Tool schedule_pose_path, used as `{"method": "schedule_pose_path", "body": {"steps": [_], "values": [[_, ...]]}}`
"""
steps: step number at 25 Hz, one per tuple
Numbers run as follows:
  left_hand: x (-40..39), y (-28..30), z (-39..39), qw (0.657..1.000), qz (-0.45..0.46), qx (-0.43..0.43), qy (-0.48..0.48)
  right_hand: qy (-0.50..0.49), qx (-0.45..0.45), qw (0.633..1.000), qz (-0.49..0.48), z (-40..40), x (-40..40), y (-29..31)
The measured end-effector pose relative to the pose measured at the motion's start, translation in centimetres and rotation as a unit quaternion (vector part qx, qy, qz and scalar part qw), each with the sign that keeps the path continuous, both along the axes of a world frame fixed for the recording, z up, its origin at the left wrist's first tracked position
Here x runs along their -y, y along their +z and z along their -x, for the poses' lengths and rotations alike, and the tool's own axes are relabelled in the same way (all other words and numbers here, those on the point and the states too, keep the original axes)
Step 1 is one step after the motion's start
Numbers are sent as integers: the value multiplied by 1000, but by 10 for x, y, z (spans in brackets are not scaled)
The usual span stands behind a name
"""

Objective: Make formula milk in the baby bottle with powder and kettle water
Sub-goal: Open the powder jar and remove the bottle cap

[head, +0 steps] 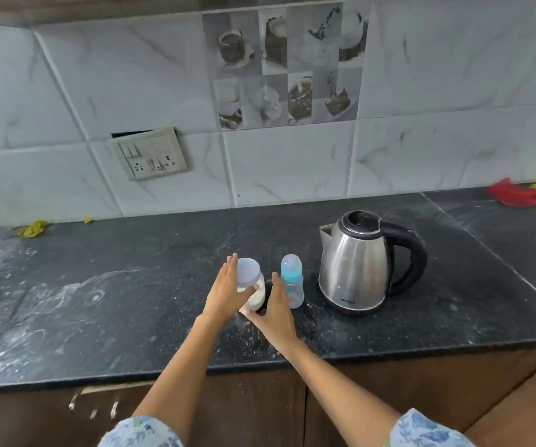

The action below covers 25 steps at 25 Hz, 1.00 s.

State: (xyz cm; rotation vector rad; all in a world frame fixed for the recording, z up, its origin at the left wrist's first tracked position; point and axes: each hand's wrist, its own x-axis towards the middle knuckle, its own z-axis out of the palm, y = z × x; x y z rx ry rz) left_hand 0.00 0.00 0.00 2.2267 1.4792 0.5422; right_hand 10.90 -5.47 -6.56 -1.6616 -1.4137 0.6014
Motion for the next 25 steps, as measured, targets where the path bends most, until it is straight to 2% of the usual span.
{"method": "schedule_pose_path", "body": {"steps": [3,6,9,14,16,20,25], "values": [[-27,5,-5,998,55,-30,-26,9,-84,994,63,-2,-24,-3],[-43,9,-7,992,37,-106,-61,18,-108,992,60,-5,-46,-12],[-43,5,-6,977,-29,-195,-76,29,-107,993,35,-12,-52,-17],[-40,-13,-7,929,-218,-287,-82,16,-118,993,20,-9,-51,-23],[-41,-17,-9,919,-258,-290,-64,7,-114,993,8,-7,-50,-23],[-44,-18,-12,915,-275,-287,-65,-5,-112,994,-6,-4,-47,-24],[-54,-23,5,911,-286,-268,-130,46,-87,995,5,-4,-55,-20]]}}
